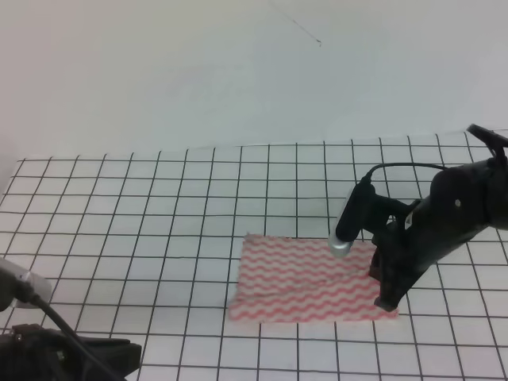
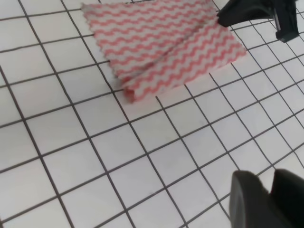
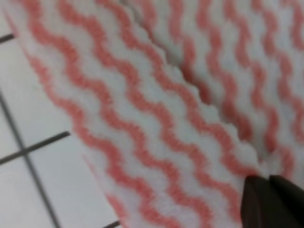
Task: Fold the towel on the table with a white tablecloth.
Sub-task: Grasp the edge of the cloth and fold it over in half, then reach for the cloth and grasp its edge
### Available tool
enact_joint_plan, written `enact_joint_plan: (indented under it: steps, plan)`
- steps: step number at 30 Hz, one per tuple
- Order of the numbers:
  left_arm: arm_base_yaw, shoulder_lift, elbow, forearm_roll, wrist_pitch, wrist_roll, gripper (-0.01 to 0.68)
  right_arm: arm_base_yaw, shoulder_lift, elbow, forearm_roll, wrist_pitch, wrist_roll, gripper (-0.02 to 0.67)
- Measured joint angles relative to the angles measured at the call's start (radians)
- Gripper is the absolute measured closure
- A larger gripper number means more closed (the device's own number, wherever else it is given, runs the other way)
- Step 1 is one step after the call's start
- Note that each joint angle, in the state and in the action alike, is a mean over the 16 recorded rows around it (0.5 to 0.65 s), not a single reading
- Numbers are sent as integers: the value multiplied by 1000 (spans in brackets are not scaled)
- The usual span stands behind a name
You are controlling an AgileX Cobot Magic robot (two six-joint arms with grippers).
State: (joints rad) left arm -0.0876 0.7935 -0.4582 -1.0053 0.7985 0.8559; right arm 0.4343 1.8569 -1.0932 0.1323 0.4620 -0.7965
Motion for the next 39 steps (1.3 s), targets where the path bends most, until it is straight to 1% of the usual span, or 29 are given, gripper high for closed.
enact_joint_plan:
  steps: [17, 39]
  plan:
    - [0, 0, 0, 2, -1, -16, 578, -66, 61, -83, -10, -30, 13, 648]
    - [0, -2, 0, 3, -5, -36, 580, -71, 105, -113, -21, -53, 0, 648]
